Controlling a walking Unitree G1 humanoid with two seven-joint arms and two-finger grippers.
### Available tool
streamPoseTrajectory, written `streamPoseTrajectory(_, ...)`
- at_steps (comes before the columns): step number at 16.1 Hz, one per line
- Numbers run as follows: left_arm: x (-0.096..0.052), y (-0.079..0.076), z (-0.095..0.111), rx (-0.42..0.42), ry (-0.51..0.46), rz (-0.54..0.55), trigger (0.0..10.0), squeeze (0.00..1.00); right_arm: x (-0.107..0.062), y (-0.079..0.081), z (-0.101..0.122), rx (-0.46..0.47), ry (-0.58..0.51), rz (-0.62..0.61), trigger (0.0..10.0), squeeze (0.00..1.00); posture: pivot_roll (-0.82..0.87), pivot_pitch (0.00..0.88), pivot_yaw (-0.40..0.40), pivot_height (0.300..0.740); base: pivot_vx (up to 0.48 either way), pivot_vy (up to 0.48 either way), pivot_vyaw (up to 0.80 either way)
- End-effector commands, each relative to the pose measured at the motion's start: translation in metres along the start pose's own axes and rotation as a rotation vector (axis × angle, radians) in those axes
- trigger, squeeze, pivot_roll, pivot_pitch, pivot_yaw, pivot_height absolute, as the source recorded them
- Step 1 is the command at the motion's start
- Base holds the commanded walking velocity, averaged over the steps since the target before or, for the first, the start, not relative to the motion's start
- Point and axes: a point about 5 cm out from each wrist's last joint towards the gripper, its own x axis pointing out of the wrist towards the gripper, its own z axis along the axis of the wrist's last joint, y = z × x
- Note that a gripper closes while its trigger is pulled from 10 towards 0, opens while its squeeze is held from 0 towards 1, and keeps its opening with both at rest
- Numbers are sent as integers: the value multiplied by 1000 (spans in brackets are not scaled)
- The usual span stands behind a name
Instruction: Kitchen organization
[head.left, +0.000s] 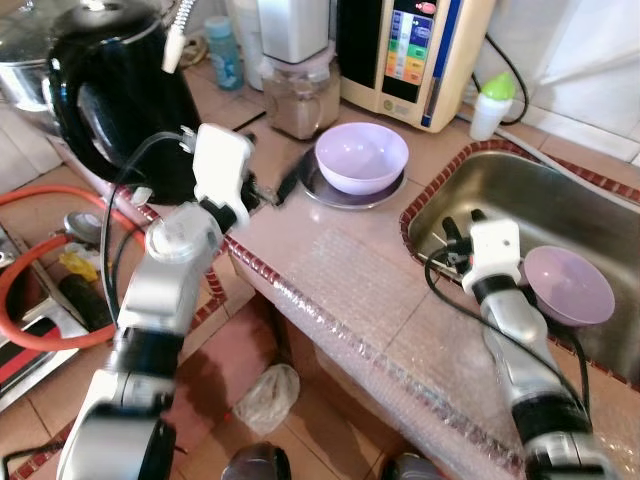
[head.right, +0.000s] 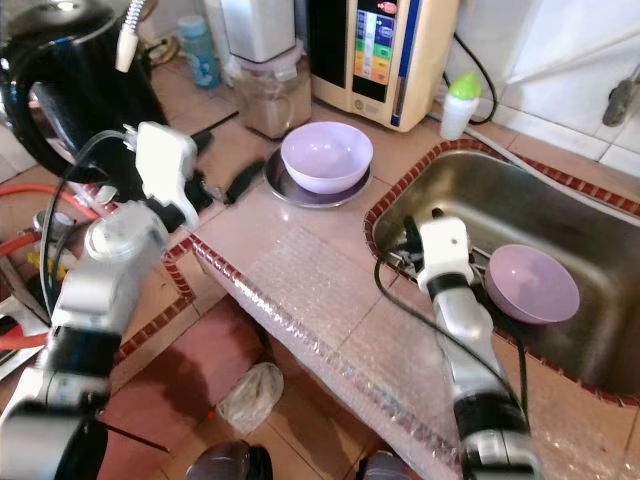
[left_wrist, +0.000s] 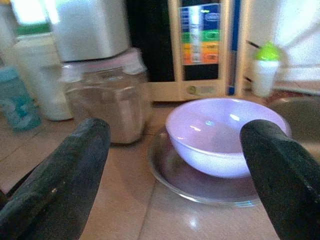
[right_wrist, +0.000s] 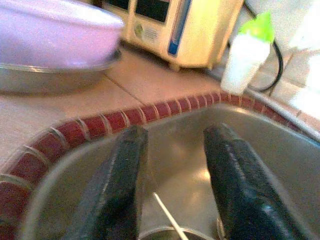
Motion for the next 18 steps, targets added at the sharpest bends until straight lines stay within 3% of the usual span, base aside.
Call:
streamPoseTrajectory(1,5,12,-1,-46,14,63,10000,1000,-14,6,1,22,1,-3,10000,1000,-23,91,113,740,0,0,0)
streamPoseTrajectory(6,26,27,-10,-191,87,154,10000,1000,-55,20,30,50,-80,5,10000,1000,-139,145,136,740,0,0,0)
streamPoseTrajectory(9,39,24,-8,-208,93,135,10000,1000,-72,22,41,34,-58,8,10000,1000,-184,179,139,740,0,0,-167)
streamPoseTrajectory(10,41,23,-7,-209,95,133,10000,545,-75,22,41,38,-40,7,10000,941,-191,187,138,740,0,0,-800)
streamPoseTrajectory(11,45,21,-6,-217,100,127,10000,20,-77,23,41,32,-28,13,10000,894,-193,192,139,740,0,0,-800)
streamPoseTrajectory(12,47,20,-4,-223,98,121,10000,0,-78,23,43,21,-21,23,10000,898,-198,199,141,740,0,0,-800)
streamPoseTrajectory(13,50,18,-4,-219,110,108,10000,0,-78,24,46,24,-18,24,10000,557,-202,212,141,740,0,0,-800)
streamPoseTrajectory(14,51,18,-4,-218,116,104,10000,0,-77,24,49,20,-24,26,10000,365,-204,217,139,740,0,0,0)
streamPoseTrajectory(15,52,19,-4,-212,124,109,10000,0,-77,25,51,16,-22,32,10000,0,-207,221,139,740,0,0,0)
streamPoseTrajectory(18,50,29,-8,-221,149,171,10000,0,-82,26,54,14,5,46,10000,0,-210,232,126,740,0,0,0)
